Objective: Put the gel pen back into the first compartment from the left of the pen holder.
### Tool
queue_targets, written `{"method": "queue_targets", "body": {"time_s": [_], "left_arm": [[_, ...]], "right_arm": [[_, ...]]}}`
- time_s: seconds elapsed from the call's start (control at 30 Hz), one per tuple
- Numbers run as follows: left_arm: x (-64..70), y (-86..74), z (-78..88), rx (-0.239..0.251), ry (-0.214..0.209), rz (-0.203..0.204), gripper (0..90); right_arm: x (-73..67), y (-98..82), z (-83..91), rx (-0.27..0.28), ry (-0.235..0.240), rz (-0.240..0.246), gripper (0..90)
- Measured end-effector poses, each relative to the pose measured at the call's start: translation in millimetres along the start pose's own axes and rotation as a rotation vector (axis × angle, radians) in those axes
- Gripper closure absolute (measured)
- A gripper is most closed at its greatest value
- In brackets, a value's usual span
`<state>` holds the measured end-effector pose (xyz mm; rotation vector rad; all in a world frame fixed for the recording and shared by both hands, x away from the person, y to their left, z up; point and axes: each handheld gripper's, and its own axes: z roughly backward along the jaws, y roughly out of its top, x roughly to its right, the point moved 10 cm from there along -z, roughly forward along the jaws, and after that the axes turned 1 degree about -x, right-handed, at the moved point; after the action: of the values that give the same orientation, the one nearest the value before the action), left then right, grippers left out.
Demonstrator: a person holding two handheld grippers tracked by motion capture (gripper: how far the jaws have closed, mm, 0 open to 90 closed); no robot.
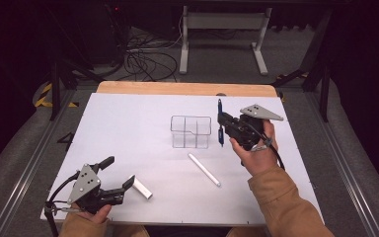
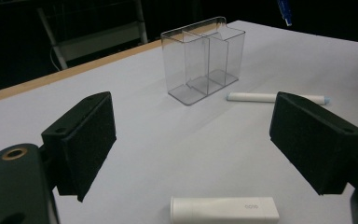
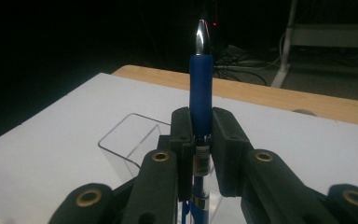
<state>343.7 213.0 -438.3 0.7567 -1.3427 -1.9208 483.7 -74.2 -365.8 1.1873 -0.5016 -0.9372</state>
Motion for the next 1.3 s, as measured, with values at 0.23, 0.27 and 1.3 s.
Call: {"method": "queue_targets", "body": {"time_s": [0.23,0.27,1.3], "left_arm": [[0.1,0.0,0.2,-0.001,0.001,0.002,15.2],[0.1,0.0,0.1,-0.001,0.001,0.003,15.2],[-1.4,-0.5,1.3,0.003,-0.003,0.012,15.2]], "right_arm": [[-10.5,9.7,-8.6,0.063,0.013,0.024,80.1],[-12.3,10.8,-10.2,0.066,0.017,0.031,80.0],[-55.0,33.8,-65.4,0.069,0.089,0.048,79.9]]}}
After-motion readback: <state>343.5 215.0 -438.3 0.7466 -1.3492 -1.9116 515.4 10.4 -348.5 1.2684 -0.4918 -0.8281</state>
